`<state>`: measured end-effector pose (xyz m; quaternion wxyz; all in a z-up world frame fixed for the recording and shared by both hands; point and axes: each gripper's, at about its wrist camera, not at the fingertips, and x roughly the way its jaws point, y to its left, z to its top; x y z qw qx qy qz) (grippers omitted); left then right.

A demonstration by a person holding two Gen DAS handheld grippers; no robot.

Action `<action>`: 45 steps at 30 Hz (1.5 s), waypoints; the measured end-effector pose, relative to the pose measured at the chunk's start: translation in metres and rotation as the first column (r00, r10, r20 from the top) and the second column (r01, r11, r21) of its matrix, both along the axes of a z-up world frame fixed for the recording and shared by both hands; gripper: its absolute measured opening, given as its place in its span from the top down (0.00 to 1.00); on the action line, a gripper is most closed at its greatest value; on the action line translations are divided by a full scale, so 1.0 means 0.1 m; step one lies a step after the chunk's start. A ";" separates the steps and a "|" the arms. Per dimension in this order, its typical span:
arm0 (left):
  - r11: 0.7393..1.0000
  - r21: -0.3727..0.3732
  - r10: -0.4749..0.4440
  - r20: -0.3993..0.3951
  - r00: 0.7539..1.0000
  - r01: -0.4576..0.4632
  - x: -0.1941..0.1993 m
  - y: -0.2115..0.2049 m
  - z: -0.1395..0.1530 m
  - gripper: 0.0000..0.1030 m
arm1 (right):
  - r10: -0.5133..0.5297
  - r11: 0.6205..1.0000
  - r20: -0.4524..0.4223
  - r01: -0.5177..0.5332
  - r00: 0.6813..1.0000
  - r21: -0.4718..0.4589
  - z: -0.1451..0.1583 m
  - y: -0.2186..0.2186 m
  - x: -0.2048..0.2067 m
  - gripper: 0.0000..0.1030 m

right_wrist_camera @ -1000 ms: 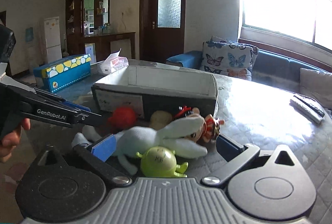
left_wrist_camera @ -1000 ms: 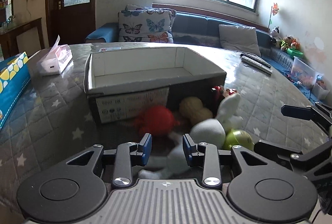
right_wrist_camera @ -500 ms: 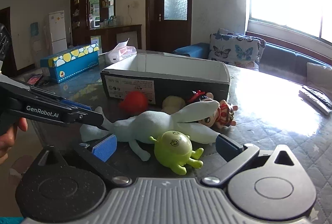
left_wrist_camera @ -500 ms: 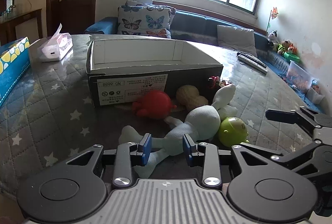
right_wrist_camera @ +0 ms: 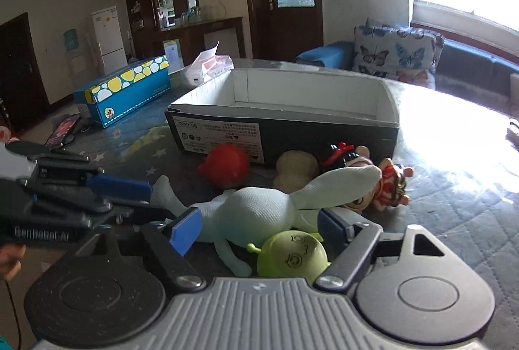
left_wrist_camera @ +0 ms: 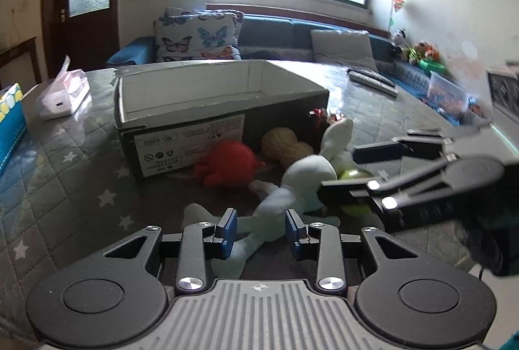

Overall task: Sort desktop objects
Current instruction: 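Move the right gripper to the white rabbit plush and close on it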

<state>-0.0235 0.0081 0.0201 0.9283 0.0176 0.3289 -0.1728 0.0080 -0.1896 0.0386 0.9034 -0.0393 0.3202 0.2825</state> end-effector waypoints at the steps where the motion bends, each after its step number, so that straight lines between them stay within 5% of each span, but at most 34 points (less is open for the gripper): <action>1: 1.000 0.012 -0.011 0.003 1.000 0.011 0.00 -0.01 -0.01 0.66 | 0.001 1.000 -0.009 -0.001 1.000 0.000 0.00 0.01 0.03 0.25; 15: 0.990 0.094 -0.102 -0.029 0.994 0.104 0.22 -0.07 -0.14 0.66 | 0.033 0.998 -0.113 -0.039 0.993 -0.048 -0.09 0.14 0.28 0.28; 27: 0.990 0.064 -0.121 -0.067 0.990 0.125 0.31 -0.02 -0.30 0.69 | 0.065 0.996 -0.173 -0.074 0.983 -0.044 -0.12 0.18 0.41 0.40; 34: 0.991 0.021 -0.129 -0.025 0.991 0.129 0.27 0.02 -0.17 0.74 | 0.059 0.998 -0.147 -0.061 0.987 -0.009 0.00 0.09 0.32 0.47; 45: 0.992 0.029 -0.122 0.138 0.983 0.119 0.51 0.01 0.45 0.75 | 0.027 0.998 0.030 -0.028 0.999 0.062 0.59 0.02 0.47 0.47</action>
